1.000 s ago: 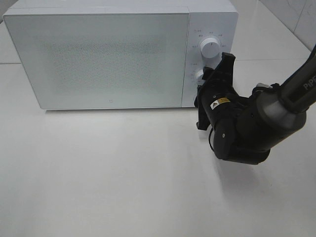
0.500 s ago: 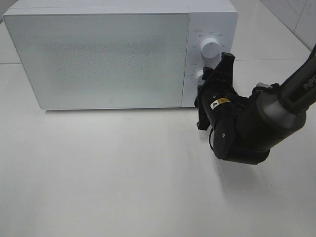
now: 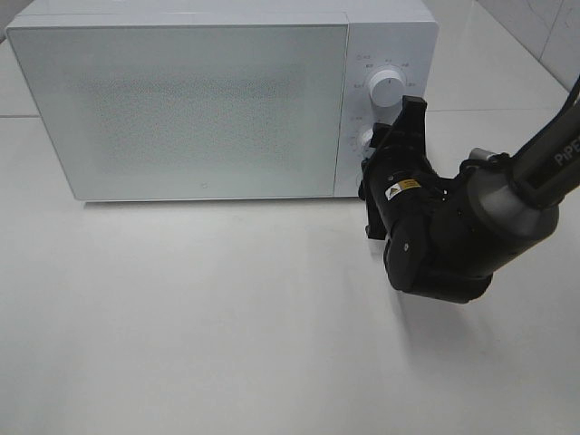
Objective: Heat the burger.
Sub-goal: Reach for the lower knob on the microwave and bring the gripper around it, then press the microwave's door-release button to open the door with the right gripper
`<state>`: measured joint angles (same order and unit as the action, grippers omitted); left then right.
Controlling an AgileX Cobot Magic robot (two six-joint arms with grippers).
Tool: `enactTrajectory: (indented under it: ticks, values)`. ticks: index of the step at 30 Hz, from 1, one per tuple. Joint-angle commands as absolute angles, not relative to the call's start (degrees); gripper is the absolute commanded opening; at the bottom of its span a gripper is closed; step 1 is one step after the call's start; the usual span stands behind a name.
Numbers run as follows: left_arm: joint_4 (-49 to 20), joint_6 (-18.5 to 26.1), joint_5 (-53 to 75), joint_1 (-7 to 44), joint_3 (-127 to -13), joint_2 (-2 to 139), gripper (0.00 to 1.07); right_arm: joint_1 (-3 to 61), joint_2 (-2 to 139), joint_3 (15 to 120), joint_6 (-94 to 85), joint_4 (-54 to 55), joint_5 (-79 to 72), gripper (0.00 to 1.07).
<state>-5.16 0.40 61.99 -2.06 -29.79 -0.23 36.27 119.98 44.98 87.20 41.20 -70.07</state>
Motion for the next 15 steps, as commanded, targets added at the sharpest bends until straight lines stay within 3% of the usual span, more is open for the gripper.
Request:
enactTrajectory:
  ticks: [1, 2, 6, 15]
  values:
    - [-5.27, 0.52, 61.36, -2.01, -29.62, -0.4, 0.98, 36.33, 119.29, 45.49, 84.22, 41.14, -80.1, 0.56]
    - [-5.27, 0.52, 61.36, -2.01, -29.62, -0.4, 0.98, 36.33, 119.29, 45.49, 83.65, 40.68, -79.81, 0.64]
    - [-5.27, 0.52, 61.36, -2.01, -29.62, -0.4, 0.98, 36.5, 118.66, 44.52, 81.47, 38.62, -79.18, 0.76]
    - [-5.27, 0.57, 61.36, -2.01, -29.62, -0.4, 0.98, 36.5, 113.16, 38.22, 76.32, 32.83, -72.19, 0.76]
